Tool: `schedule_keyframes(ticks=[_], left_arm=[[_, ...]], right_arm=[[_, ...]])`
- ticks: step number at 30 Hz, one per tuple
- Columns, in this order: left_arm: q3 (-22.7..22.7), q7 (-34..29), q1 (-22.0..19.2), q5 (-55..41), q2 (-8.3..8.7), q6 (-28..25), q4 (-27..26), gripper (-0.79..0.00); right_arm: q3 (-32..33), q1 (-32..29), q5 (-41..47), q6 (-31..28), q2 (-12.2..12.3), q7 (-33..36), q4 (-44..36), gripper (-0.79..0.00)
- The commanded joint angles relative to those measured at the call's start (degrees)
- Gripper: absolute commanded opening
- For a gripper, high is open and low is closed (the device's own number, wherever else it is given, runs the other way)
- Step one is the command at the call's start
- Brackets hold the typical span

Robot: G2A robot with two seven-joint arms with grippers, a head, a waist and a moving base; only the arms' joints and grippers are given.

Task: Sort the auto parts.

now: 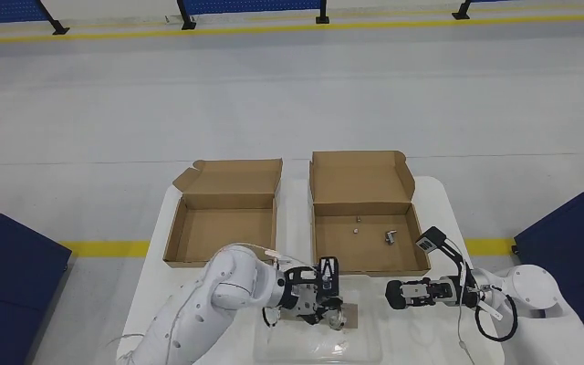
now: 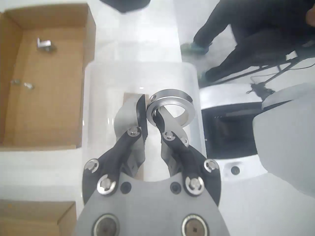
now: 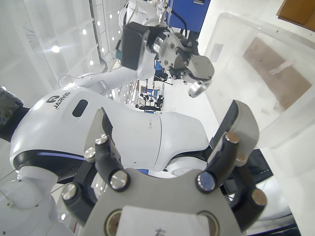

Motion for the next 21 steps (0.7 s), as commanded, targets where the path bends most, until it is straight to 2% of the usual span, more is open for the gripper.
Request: schedule_keyframes(ticks=[1,7,8,18,21], left_arm=[[0.1,5.6,-0.4,-1.0,0.85,-0.4,-0.7,-0.785],[5.0,20.0,-4.8,-0.3,4.37,-0.4,0.5,-0.785],[6.0,22.8,-5.7,0.3,5.01,-0.4,2.1,-0.785],[6.1,24.1,-5.8,0.3,5.2,-0.3,2.7,-0.785],[4.2,30.0,-4.4,0.6,5.52,-0.4,3.1,-0.785]], right_arm=[[0.0,0.0,0.0,0.0,0.0,0.0,0.0,0.0],[0.0,0.0,0.0,0.0,0.0,0.0,0.0,0.0],[0.0,0.0,0.0,0.0,0.0,0.0,0.0,0.0],[0.0,0.0,0.0,0.0,0.0,0.0,0.0,0.0],[0.0,0.0,0.0,0.0,0.0,0.0,0.0,0.0]])
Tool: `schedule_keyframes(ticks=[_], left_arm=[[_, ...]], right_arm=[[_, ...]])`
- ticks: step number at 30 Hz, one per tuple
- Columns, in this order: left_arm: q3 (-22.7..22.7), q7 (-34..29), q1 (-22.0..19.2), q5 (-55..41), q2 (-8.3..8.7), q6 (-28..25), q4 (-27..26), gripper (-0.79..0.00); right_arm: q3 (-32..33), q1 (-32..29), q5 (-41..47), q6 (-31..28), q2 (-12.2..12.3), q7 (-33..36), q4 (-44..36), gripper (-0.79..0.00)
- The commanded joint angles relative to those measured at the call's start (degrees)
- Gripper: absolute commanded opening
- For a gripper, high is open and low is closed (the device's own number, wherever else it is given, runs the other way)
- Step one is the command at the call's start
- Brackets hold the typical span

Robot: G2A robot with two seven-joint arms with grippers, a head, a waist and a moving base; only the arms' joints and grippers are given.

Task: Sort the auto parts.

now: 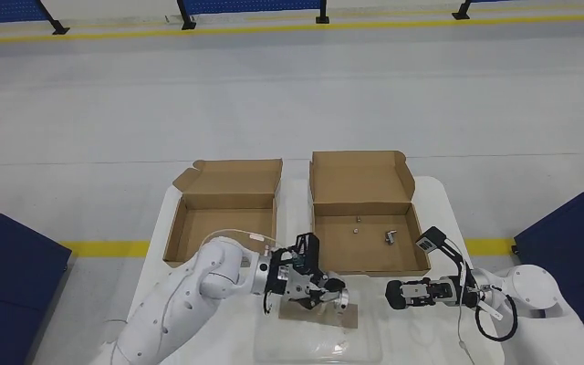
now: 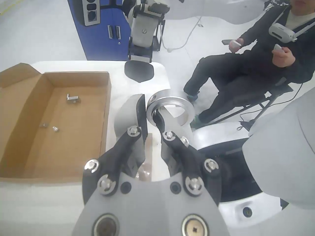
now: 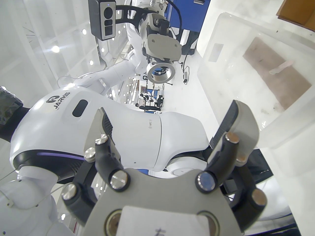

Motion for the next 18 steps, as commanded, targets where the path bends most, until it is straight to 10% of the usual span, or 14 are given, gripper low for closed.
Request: schedule_keyframes(ticks=[1,18], left_arm=[[-1.3,6.0,1.2,1.0,0.31,0.0,0.4,-0.785],[8.8,67.0,-3.7,37.6,1.56,2.8,13.8,-0.785]], right_arm=[[0.0,0.0,0.0,0.0,0.0,0.0,0.0,0.0],[0.0,0.0,0.0,0.0,0.0,0.0,0.0,0.0]])
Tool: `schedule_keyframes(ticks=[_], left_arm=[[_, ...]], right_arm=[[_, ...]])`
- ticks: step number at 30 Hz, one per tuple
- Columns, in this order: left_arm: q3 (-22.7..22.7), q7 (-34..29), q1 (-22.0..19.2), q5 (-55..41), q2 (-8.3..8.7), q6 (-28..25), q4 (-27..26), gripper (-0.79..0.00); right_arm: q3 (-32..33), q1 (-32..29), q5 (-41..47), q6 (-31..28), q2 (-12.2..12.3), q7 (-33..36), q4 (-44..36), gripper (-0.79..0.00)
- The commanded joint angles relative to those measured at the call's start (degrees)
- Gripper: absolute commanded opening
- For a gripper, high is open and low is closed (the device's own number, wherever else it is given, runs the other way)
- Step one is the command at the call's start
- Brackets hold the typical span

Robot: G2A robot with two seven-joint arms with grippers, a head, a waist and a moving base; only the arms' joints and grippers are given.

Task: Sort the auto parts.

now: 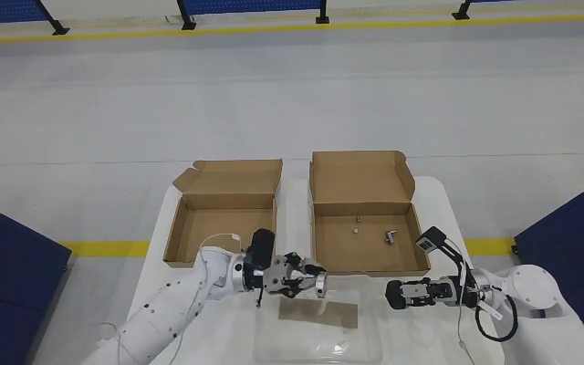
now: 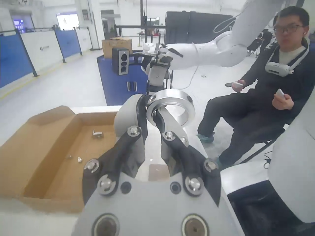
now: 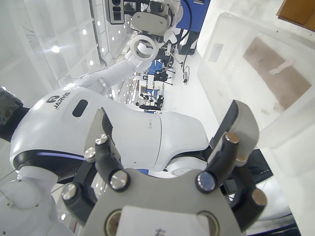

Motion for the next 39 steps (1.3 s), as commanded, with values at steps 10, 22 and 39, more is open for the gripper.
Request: schedule_keyframes(ticks=[10,22,39], left_arm=[[9.9,10.0,-5.4,0.6,1.91,10.7,-4.7,-0.785],[8.1,14.0,-4.1,0.2,1.83,14.7,-6.9,-0.785],[16.8,29.8,-8.9,5.4,2.67,30.6,-8.0,-0.785]], right_arm=[[0.0,0.0,0.0,0.0,0.0,0.0,0.0,0.0],[0.0,0.0,0.0,0.0,0.0,0.0,0.0,0.0],[0.0,0.0,0.0,0.0,0.0,0.0,0.0,0.0]])
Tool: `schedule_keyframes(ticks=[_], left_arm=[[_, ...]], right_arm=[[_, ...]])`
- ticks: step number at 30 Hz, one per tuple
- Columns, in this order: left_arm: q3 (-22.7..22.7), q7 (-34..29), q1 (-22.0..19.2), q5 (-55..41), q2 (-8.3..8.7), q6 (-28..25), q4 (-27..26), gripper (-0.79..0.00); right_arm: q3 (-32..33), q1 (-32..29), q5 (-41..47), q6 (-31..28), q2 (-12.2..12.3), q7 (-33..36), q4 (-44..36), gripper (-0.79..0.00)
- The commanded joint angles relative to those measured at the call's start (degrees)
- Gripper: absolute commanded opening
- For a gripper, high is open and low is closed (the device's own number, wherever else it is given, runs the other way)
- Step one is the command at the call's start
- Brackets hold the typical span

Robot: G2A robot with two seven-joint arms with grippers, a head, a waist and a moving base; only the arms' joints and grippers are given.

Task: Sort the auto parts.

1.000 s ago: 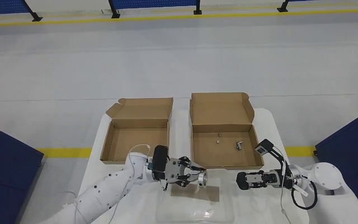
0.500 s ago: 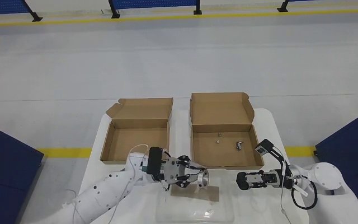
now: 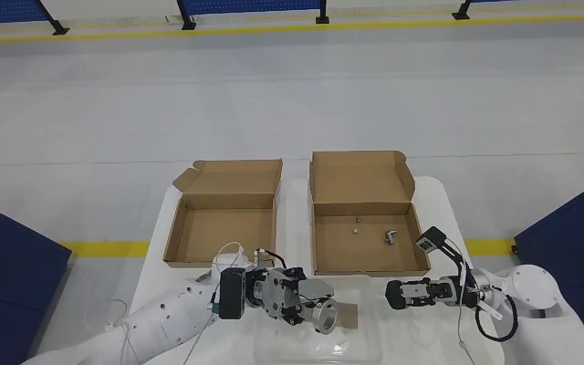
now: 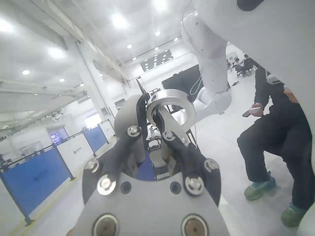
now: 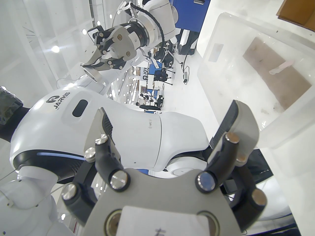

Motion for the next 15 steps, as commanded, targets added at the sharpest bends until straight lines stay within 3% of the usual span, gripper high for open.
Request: schedule_keyframes(ticks=[1,8,15], left_arm=[[0.0,0.0,0.0,0.0,-0.01,0.0,0.0,-0.785],[0.0,0.0,0.0,0.0,-0.01,0.0,0.0,-0.785],[-3.9,2.2,2.4,-5.8,-0.65,2.3,-3.2,-0.785]], right_arm=[[0.0,0.0,0.0,0.0,0.0,0.0,0.0,0.0],[0.0,0.0,0.0,0.0,0.0,0.0,0.0,0.0],[0.0,0.0,0.0,0.0,0.0,0.0,0.0,0.0]])
